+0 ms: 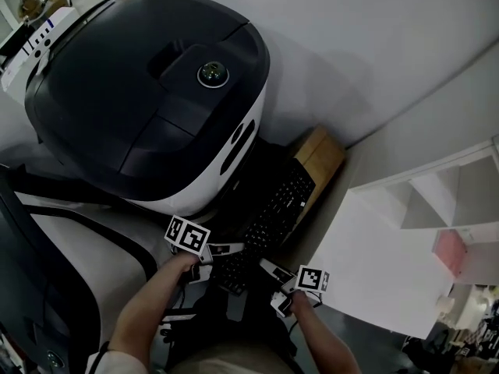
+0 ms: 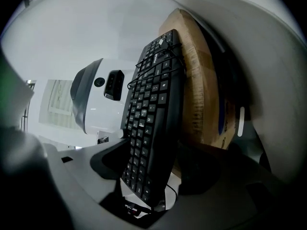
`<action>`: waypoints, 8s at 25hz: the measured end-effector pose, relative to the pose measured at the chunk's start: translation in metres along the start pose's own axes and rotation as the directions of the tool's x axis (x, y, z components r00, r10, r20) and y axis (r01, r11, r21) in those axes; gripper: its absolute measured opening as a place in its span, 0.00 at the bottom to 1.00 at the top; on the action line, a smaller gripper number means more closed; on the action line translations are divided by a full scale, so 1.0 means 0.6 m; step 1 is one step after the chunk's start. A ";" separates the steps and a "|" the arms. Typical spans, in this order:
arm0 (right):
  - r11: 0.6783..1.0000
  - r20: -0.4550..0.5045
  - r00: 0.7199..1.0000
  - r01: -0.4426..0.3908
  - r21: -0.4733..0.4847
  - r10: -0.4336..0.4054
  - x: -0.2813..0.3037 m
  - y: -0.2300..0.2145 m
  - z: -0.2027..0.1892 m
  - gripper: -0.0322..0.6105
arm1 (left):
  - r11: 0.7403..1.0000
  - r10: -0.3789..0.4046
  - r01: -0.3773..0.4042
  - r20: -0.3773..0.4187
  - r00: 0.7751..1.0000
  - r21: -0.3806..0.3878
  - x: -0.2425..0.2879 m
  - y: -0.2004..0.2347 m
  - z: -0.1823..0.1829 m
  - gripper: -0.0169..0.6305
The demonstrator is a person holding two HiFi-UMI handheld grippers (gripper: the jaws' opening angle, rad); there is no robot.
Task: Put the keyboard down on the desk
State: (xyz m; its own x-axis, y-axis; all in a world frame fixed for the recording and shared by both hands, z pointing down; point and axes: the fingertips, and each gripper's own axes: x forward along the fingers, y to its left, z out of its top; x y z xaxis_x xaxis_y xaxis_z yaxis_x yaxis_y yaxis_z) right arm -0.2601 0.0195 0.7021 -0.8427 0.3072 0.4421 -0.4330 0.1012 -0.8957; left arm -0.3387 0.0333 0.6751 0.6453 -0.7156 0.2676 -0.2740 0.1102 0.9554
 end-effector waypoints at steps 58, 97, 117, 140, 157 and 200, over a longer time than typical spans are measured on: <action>0.887 -0.031 0.925 -0.371 -0.276 0.378 -0.065 0.250 0.003 0.49 | 0.875 -0.482 0.483 0.122 0.868 0.028 -0.148 -0.207 -0.054 0.21; 0.907 0.364 0.835 -0.338 -0.251 0.412 -0.336 0.168 0.044 0.21 | 0.937 -0.321 0.346 -0.273 0.907 0.046 0.012 -0.251 -0.158 0.20; 0.940 0.532 0.775 -0.295 -0.172 0.341 -0.468 0.108 0.054 0.19 | 0.890 0.035 -0.020 -0.025 0.999 0.456 0.089 -0.241 -0.104 0.40; 0.923 0.744 0.602 -0.381 -0.049 0.288 -0.639 0.005 0.083 0.20 | 0.664 0.194 -0.345 0.293 0.936 0.663 0.113 -0.368 -0.112 0.40; 0.944 0.873 0.458 -0.330 -0.007 0.167 -0.674 0.044 0.070 0.20 | 0.669 0.031 -0.143 0.165 0.986 0.729 0.114 -0.365 -0.068 0.40; 0.863 0.963 0.217 -0.504 -0.027 0.157 -1.028 -0.154 -0.091 0.20 | 0.592 0.009 -0.043 0.047 0.999 0.805 0.432 -0.548 -0.308 0.40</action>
State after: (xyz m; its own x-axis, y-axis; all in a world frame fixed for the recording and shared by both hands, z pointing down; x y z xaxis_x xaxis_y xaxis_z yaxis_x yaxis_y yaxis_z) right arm 0.3171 -0.1275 0.5093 -0.5592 -0.8291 0.0014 0.0595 -0.0417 -0.9974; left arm 0.0508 -0.0610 0.4533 0.6085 -0.7463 0.2698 -0.7641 -0.4593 0.4530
